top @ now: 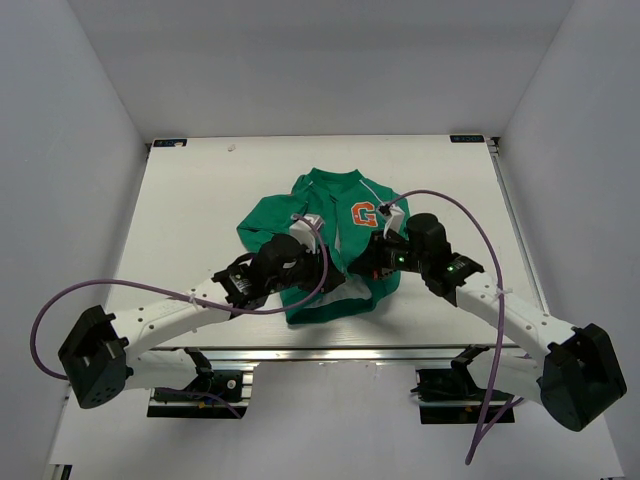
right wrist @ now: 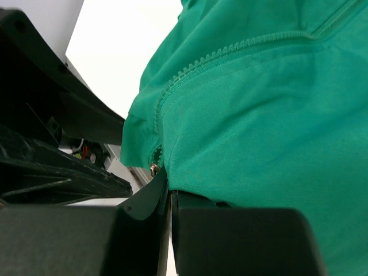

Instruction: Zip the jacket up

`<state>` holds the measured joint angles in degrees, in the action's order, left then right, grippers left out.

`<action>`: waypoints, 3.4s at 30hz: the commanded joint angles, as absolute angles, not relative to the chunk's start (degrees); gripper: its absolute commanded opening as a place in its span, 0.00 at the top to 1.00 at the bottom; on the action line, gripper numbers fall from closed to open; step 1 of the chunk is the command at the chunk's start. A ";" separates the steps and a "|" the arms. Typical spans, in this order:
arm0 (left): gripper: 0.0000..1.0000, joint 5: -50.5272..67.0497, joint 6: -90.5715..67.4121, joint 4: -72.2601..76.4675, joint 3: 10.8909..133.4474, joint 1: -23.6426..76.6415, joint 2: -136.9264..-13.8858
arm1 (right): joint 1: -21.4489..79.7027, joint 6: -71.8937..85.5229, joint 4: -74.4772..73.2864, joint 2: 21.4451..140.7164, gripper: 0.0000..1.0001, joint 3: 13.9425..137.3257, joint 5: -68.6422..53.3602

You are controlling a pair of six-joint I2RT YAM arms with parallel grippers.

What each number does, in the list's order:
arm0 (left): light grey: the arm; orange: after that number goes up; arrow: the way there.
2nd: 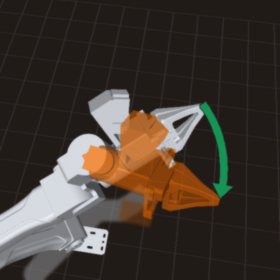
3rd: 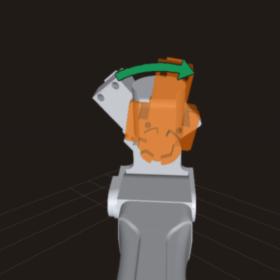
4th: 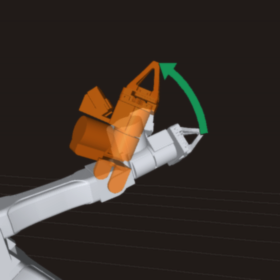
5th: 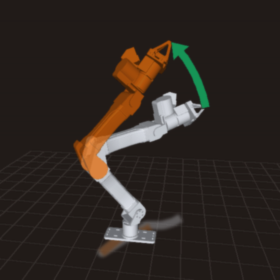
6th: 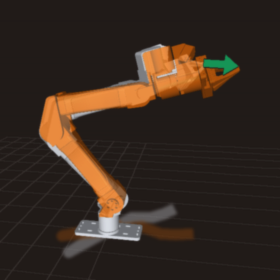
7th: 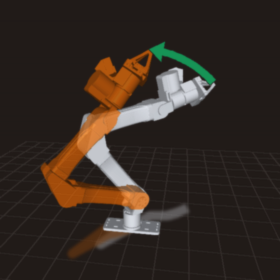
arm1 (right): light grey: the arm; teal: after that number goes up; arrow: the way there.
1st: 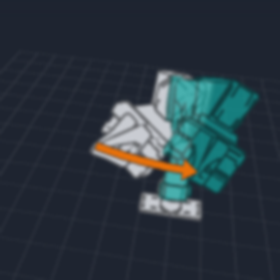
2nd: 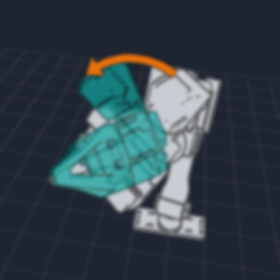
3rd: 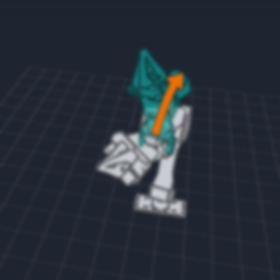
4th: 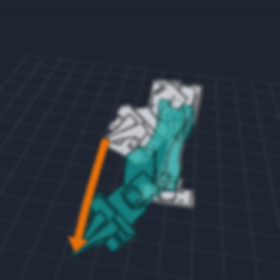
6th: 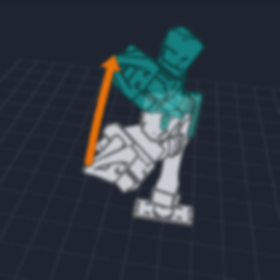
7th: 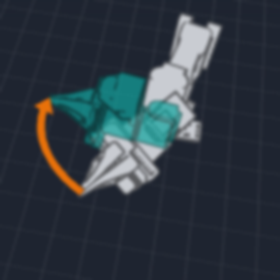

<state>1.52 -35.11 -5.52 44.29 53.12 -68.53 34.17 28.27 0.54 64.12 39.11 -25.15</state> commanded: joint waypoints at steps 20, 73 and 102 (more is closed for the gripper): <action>0.39 0.88 -41.92 1.05 39.38 53.53 -65.74 | 34.10 29.18 5.19 60.21 1.00 37.44 -27.95; 0.45 18.19 -51.06 27.60 28.65 47.02 -67.32 | 34.01 28.92 4.75 61.61 1.00 38.93 -27.60; 0.89 15.21 -50.45 28.65 29.00 46.85 -68.03 | 34.10 29.53 5.27 61.44 1.00 38.58 -28.39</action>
<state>16.08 -51.29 27.81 27.22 47.03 -68.16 34.09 29.58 3.09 61.60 37.28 -27.16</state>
